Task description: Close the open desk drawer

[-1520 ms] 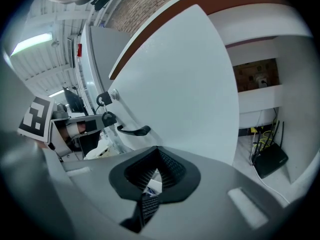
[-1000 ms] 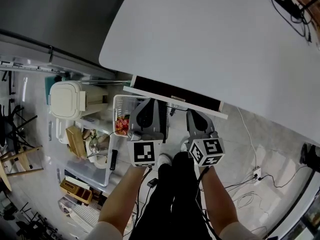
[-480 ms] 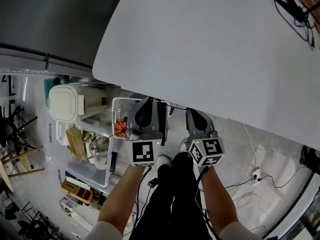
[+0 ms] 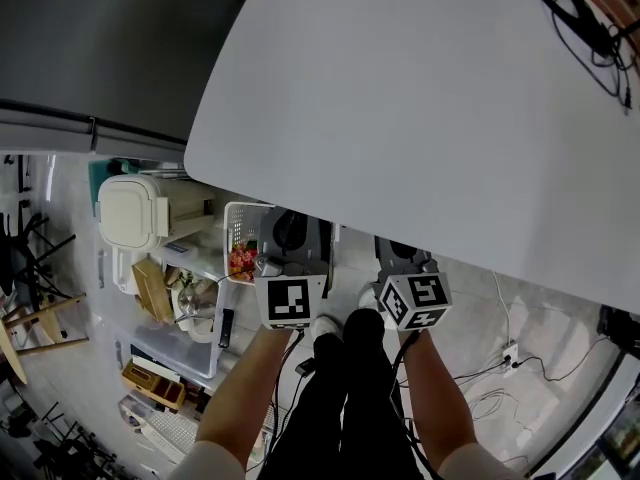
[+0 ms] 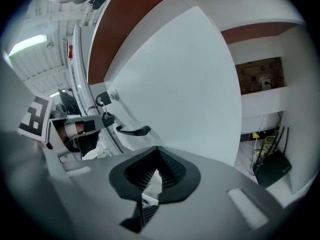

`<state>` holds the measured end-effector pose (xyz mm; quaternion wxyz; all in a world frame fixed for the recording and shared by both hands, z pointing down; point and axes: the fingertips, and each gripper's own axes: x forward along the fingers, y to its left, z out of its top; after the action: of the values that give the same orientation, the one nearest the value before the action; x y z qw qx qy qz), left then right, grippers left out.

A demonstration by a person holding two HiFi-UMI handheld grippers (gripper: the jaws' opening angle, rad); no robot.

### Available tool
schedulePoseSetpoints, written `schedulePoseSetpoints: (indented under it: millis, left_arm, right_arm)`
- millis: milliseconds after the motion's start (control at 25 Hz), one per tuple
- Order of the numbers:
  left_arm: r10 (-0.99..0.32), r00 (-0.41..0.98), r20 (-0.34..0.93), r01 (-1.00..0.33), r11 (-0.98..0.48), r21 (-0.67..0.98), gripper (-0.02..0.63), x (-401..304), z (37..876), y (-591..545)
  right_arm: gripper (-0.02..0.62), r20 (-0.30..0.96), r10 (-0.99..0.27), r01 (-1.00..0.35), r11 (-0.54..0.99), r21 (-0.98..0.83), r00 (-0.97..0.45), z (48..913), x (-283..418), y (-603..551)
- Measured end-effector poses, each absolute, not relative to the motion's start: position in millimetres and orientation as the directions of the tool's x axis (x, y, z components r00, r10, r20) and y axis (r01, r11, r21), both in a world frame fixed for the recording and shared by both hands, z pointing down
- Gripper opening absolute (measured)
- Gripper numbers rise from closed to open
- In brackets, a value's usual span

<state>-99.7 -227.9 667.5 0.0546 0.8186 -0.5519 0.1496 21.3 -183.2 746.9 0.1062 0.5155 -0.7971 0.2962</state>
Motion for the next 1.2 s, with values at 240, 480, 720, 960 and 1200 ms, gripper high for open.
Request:
schedulePoseSetpoints:
  millis: [240,480,720,960,1200]
  left_arm:
    - [-0.883,0.349,0.314,-0.919,-0.389,-0.071,0.002,-96,671,-241]
    - [-0.885,0.349,0.309,-0.919,-0.387,-0.071,0.002,-92,671,-255]
    - [-0.883,0.353,0.308,-0.917,-0.392,-0.071,0.002,-90,671,-266]
    - [-0.884,0.361,0.297,-0.913,-0.401,-0.081,0.002,-88,669,-269]
    - [-0.878,0.364,0.312,-0.910,-0.407,-0.083,0.002,-89,671,-269]
  right_arm:
    - [0.023,0.471,-0.764,-0.885,0.285,-0.367,-0.441,747,25,-198]
    - [0.025,0.475,-0.768,-0.892,0.276,-0.359,-0.429,749,32,-211]
    - [0.023,0.466,-0.775,-0.891,0.273,-0.361,-0.427,748,34,-222]
    - [0.025,0.469,-0.776,-0.896,0.276,-0.349,-0.422,748,34,-225]
    - [0.025,0.471,-0.781,-0.901,0.266,-0.343,-0.410,749,34,-226]
